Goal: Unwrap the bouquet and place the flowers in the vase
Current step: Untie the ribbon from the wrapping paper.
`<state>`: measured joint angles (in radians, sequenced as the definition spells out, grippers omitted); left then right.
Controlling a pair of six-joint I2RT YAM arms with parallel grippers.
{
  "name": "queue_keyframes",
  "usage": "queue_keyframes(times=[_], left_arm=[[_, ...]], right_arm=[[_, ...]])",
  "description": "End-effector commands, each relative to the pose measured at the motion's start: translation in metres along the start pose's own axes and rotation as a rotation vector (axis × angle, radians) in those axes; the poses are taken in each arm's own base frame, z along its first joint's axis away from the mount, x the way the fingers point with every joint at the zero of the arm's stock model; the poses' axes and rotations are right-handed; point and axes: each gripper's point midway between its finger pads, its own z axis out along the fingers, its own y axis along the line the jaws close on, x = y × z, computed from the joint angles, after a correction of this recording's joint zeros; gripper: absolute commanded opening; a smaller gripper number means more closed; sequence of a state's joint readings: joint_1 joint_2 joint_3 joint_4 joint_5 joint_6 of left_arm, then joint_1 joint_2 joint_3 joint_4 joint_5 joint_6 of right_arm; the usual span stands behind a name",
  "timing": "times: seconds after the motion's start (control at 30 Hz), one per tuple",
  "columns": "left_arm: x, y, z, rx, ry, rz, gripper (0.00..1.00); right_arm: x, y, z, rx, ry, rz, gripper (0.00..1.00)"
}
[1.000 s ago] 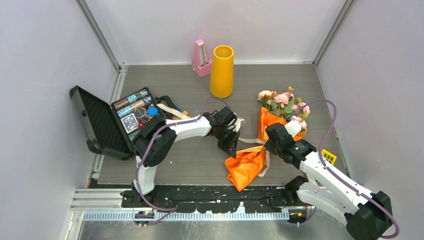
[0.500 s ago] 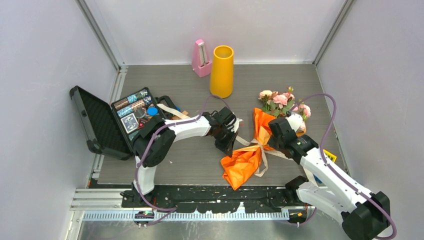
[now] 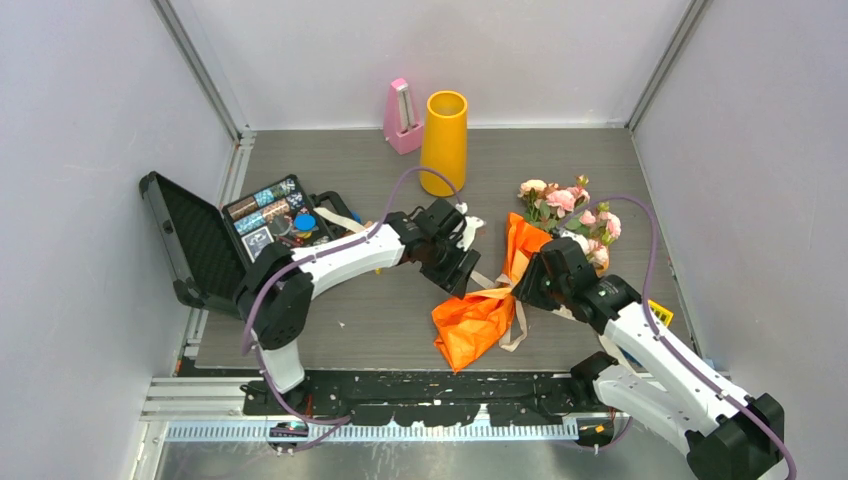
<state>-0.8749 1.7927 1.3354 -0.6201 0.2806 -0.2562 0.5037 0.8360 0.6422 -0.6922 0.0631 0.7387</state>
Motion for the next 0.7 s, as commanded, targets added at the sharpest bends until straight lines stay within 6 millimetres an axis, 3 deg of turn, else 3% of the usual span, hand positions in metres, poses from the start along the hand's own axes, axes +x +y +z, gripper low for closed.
queue_keyframes(times=[0.0, 0.1, 0.2, 0.23, 0.47, 0.67], left_arm=[[-0.055, -0.025, -0.032, 0.077, -0.209, 0.031, 0.59], [-0.069, -0.049, -0.022, 0.211, -0.267, -0.052, 0.61], [-0.075, -0.058, -0.005, 0.258, -0.3, -0.075, 0.64], [-0.072, -0.059, 0.0, 0.251, -0.3, -0.075, 0.69], [-0.06, -0.062, 0.011, 0.172, -0.336, -0.012, 0.73], [-0.049, -0.077, 0.016, 0.103, -0.364, 0.025, 0.74]], right_arm=[[-0.003, 0.02, 0.009, -0.102, -0.011, 0.016, 0.33], [-0.008, 0.01, 0.021, -0.062, -0.061, 0.026, 0.3], [-0.015, -0.003, 0.024, 0.009, -0.106, 0.035, 0.29], [-0.018, -0.008, 0.023, 0.035, -0.118, 0.038, 0.29], [-0.018, -0.019, 0.028, 0.06, -0.127, 0.052, 0.29], [-0.016, -0.013, 0.039, 0.014, -0.118, 0.045, 0.28]])
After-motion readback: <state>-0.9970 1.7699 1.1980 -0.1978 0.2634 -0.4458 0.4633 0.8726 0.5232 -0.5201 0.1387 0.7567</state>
